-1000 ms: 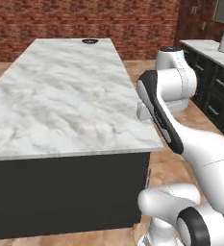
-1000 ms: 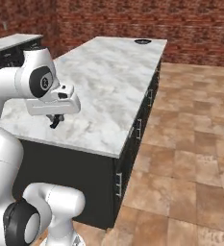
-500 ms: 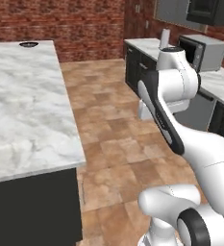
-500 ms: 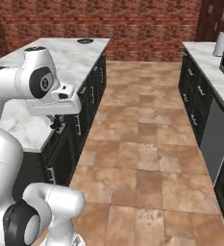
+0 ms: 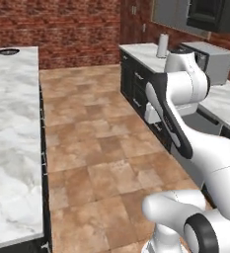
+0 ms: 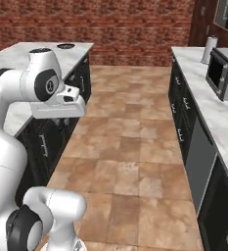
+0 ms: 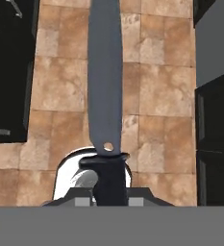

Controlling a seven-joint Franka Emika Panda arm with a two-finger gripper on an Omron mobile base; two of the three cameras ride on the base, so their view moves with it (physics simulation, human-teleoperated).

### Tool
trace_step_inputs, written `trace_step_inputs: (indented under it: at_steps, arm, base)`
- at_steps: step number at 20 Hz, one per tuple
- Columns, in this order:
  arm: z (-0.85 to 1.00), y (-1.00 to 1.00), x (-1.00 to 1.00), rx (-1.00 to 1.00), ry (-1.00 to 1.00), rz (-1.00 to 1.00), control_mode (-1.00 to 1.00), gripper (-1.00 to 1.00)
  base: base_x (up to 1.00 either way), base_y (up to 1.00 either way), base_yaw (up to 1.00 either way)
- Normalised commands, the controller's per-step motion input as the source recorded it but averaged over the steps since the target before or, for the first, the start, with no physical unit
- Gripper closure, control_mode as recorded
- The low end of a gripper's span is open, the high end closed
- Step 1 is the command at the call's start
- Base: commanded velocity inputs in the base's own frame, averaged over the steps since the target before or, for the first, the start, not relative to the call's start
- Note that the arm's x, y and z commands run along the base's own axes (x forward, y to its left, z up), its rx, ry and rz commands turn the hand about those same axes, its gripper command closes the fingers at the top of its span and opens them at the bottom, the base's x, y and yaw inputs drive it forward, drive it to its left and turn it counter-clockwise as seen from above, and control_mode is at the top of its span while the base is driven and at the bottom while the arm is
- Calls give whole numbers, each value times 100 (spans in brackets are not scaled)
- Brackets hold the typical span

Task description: Retrieve the butter from the fridge and place it on a plate on the dining table. Then retrieve the butter knife by the fridge and place it near the plate.

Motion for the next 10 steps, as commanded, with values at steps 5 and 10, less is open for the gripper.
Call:
trace_step_inputs:
  at_steps: [5, 10]
  arm:
    - [0, 0, 0, 0, 0, 0, 100, 100]
    - [0, 0, 0, 0, 0, 0, 100, 100]
  base:
    - [100, -5, 0]
    - [100, -10, 0]
